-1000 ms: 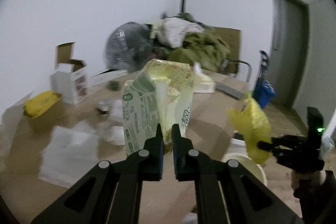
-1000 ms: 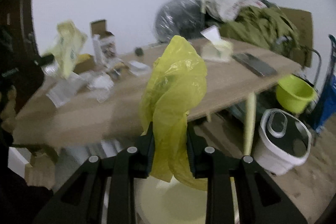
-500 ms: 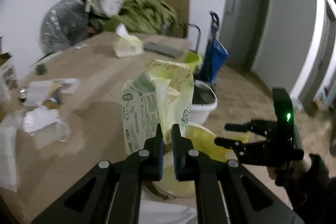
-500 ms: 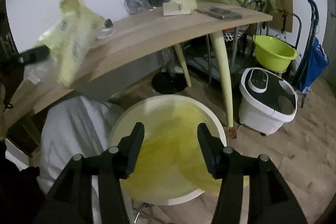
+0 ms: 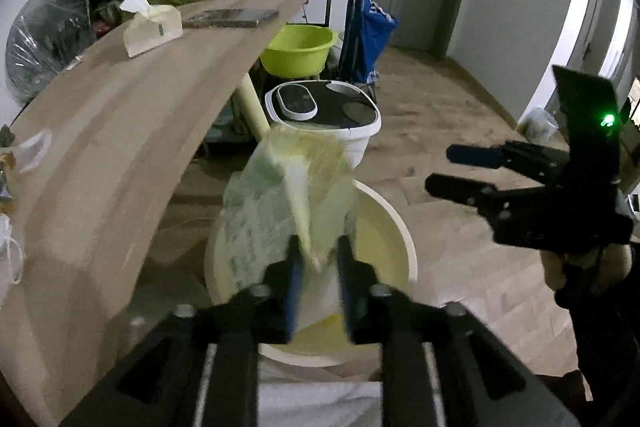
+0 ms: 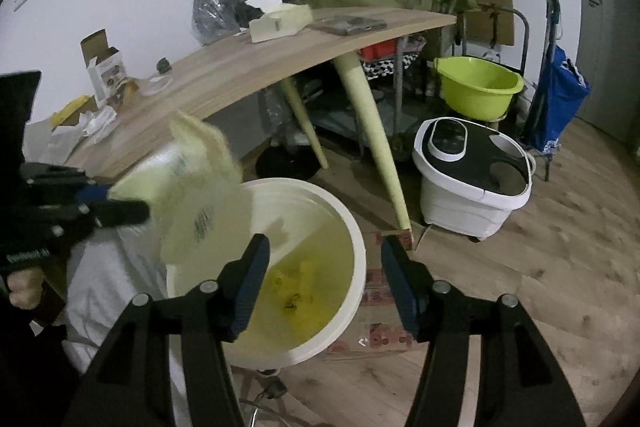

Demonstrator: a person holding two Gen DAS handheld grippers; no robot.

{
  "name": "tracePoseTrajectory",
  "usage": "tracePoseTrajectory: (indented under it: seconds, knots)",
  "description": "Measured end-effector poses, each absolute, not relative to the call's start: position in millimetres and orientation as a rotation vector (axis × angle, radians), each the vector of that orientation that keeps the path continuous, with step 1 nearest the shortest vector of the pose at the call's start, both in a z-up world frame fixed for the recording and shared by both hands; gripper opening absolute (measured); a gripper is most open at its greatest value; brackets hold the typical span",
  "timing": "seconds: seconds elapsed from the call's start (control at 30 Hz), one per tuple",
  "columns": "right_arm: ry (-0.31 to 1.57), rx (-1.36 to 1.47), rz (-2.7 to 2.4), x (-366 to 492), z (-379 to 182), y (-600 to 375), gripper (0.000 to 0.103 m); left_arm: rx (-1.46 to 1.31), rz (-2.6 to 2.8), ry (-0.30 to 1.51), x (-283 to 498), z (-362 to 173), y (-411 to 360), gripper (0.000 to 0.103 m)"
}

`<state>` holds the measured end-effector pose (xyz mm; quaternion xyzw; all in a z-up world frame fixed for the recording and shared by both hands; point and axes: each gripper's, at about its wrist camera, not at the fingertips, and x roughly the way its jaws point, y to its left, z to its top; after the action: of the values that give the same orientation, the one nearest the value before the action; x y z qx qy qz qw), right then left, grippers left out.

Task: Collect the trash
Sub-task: 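Carry both items over the cream bucket and open both grippers to drop them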

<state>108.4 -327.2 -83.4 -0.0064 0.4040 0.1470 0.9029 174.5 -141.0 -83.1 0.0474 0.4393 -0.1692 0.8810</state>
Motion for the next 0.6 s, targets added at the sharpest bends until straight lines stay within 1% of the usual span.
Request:
tracePoseTrajectory:
  seconds: [0.03,0.07,0.3,0.6]
  knots:
    - [0.834,-0.014,0.301,109.4,-83.3,-326.8,0.056,0.093,-0.357,0.913,173.6,-84.0,-140.3,0.041]
    - [0.832,-0.016,0.299,109.0,-82.5,-326.9,0.056,0.084,-0.364,0.909,172.1,-84.1,-140.2,0.044]
    - [0.809,-0.033,0.303,108.5,-72.1,-318.7,0.056,0.045,-0.367,0.876,168.9,-76.4,-128.9,0.046]
    - [0.757,-0.08,0.363,118.1,-47.8,-281.6,0.056,0.004,-0.3,0.765,149.0,-47.8,-94.3,0.049]
